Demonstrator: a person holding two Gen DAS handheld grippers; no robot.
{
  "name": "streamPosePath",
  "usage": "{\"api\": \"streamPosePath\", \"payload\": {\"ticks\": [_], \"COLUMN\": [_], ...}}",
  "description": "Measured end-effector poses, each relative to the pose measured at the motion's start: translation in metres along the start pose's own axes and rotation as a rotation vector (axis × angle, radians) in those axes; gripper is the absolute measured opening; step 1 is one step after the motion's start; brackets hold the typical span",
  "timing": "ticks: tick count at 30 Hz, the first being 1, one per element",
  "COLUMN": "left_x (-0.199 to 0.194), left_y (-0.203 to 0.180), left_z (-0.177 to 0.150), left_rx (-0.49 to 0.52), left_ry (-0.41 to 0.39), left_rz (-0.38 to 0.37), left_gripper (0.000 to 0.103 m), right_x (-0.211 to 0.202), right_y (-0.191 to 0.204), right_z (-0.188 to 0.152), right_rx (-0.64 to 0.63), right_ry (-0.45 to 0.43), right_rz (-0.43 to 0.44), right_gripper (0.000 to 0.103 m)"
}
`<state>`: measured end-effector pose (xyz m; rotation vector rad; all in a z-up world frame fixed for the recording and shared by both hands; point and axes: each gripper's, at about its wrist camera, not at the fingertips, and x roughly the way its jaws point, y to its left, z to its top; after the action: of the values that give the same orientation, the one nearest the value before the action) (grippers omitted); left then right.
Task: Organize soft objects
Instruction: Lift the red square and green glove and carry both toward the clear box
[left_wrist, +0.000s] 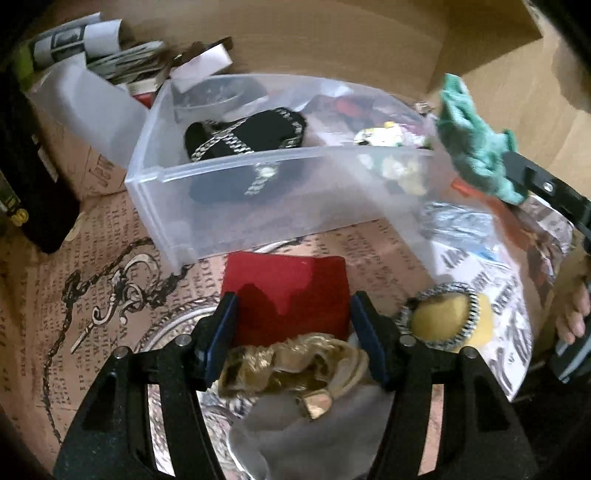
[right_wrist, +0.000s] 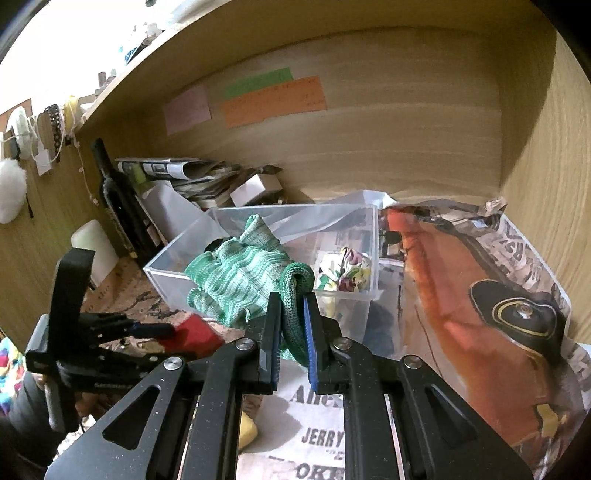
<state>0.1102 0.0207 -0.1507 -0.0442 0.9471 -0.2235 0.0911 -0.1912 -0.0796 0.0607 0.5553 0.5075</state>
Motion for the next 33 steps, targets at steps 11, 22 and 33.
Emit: {"api": "streamPosePath", "payload": {"ticks": [11, 22, 33], "left_x": [0.003, -0.026, -0.076], "left_y": [0.001, 0.0, -0.01], "left_z": [-0.003, 0.009, 0.039], "left_rx": [-0.007, -0.036, -0.018], "left_ry": [-0.028, -0.094, -0.215], "left_rz": [-0.018, -0.029, -0.037], "left_gripper": [0.023, 0.012, 0.012], "right_x": [0.007, 0.005, -0.001], "right_y": [-0.002, -0.004, -0.005], "right_z": [0.001, 0.001, 0.009], "right_rx": [0.003, 0.012, 0.011], "right_ry": [0.017, 0.009, -0.028], "right_rz": [0.0, 0.002, 0.001], "right_gripper": [0.01, 0.01, 0.01]}}
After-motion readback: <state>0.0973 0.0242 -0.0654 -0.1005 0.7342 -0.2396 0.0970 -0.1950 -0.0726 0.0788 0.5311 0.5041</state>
